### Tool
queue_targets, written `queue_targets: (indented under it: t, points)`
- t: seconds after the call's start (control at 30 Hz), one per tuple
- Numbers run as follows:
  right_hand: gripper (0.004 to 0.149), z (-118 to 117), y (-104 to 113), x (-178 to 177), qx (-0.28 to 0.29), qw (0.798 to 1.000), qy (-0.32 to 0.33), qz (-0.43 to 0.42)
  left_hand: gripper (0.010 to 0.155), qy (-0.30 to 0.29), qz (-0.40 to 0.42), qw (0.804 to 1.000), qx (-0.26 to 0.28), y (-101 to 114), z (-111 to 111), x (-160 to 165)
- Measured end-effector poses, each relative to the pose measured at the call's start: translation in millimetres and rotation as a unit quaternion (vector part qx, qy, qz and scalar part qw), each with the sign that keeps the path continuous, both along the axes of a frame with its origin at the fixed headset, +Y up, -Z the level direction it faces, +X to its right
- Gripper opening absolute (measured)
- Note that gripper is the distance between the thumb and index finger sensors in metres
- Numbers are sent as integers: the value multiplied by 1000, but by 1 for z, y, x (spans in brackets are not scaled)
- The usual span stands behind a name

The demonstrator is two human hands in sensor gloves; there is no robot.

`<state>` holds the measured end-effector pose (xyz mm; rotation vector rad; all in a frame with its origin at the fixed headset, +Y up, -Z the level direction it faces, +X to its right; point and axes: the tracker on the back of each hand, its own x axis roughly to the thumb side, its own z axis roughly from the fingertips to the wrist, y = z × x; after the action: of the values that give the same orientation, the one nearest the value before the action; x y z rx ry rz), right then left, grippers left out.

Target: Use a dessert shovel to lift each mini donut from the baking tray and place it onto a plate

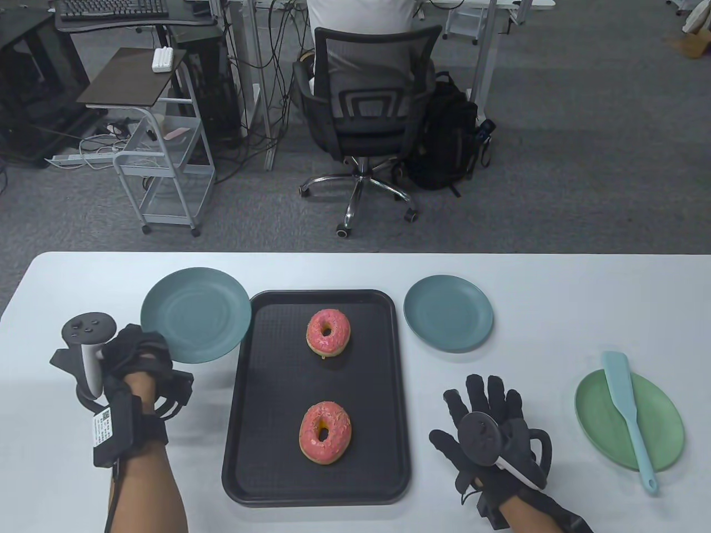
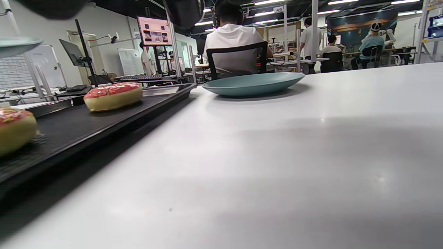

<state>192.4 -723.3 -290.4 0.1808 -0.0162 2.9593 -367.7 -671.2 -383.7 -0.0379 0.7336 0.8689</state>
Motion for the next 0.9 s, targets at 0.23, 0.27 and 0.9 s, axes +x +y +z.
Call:
queue_targets:
  t: [0.23, 0.27, 0.9]
  points:
    - [82, -4, -6, 15, -19, 999, -26, -9, 47, -96, 64, 992, 44, -4, 17, 72]
    - [82, -4, -7, 17, -21, 999, -28, -8, 47, -110, 75, 990, 46, -6, 20, 82]
    - [79, 4, 3, 15, 10, 998, -9, -56, 47, -242, 98, 964, 57, -60, 66, 167]
